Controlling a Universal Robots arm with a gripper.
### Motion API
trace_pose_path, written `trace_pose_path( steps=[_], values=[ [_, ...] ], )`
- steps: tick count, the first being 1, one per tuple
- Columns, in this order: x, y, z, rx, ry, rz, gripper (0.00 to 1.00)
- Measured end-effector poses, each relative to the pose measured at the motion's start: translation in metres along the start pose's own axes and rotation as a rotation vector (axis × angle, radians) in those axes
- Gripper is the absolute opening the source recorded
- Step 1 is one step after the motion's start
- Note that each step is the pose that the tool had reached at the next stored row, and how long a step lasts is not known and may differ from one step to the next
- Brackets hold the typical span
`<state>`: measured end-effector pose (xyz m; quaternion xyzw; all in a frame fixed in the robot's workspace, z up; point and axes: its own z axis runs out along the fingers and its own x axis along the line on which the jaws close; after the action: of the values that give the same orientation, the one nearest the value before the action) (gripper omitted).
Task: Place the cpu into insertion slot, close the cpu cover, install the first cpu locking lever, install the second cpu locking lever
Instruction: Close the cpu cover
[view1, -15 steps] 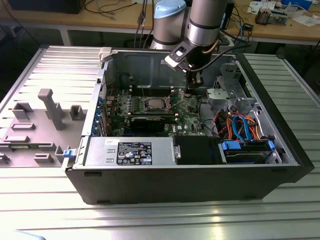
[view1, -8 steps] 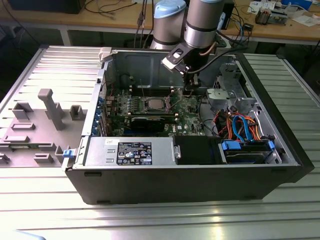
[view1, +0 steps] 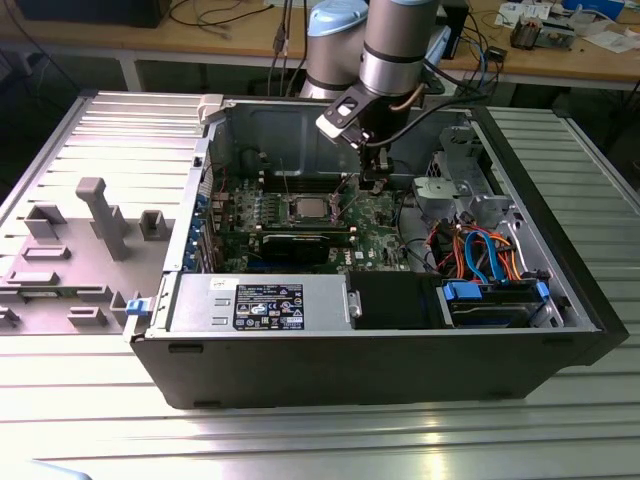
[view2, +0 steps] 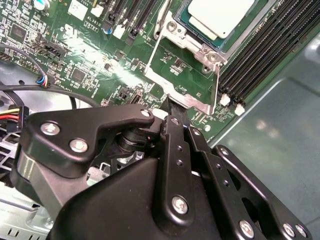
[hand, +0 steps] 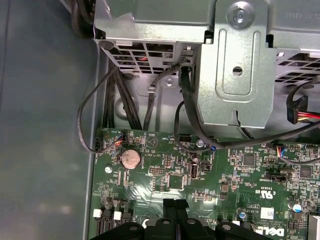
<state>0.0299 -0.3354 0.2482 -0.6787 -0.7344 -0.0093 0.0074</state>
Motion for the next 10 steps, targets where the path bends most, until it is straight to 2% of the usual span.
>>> trace_pose_path(
  steps=[10],
  values=[
    [0.0002, -0.0028, 0.0, 0.0, 0.0, 0.0, 0.11]
  ],
)
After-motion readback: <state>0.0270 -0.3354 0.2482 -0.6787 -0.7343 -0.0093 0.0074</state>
